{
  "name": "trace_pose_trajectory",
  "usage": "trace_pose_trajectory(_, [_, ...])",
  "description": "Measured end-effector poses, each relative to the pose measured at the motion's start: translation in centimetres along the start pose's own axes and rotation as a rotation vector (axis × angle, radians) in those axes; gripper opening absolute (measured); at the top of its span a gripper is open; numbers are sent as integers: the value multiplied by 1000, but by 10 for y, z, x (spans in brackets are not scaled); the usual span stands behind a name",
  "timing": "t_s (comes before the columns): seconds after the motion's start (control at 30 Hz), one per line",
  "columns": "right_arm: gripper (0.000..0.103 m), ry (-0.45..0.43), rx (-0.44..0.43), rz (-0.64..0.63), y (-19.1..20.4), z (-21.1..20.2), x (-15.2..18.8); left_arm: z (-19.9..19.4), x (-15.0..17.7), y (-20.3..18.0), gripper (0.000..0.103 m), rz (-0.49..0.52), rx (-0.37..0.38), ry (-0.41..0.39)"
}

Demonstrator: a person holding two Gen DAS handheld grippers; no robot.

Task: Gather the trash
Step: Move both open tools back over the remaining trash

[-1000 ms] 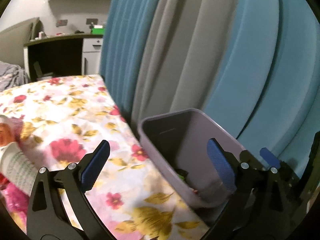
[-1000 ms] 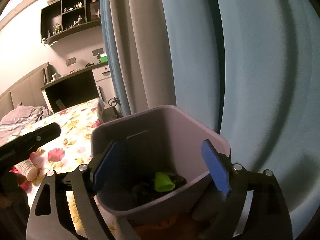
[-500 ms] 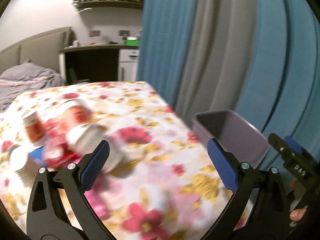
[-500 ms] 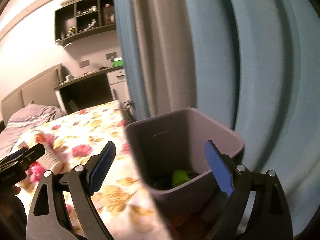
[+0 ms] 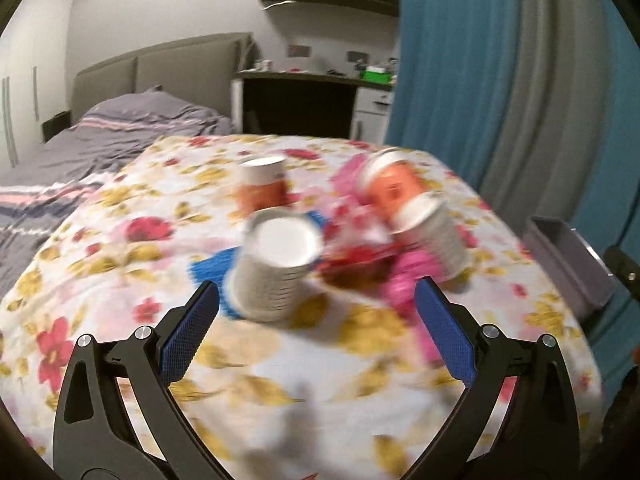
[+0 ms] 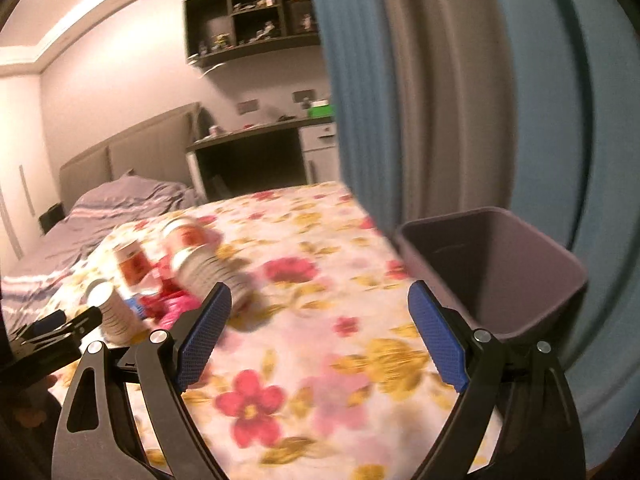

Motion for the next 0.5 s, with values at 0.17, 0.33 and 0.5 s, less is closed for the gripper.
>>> trace_pose_trajectory(0.17, [87, 25, -45, -33, 29, 8, 6, 11, 0, 19, 97, 3, -14, 21])
trace_pose_trajectory(0.33, [87, 42, -68, -56, 46, 14, 10, 34, -3, 21, 97, 15, -27, 52])
trace_pose_trajectory(0.5, [87, 60, -83, -77, 57, 22, 10, 50, -3, 21, 91, -4, -21, 74])
Point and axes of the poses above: each gripper's, at about its wrist camera, not at the fingertips, and z roughly the way its jaws point, y to its left, x to its underside, the point moved 1 cm from there along z, roughly the way its jaws point, and after that the axes turned 6 degrees about -y, right-handed, at the moved point
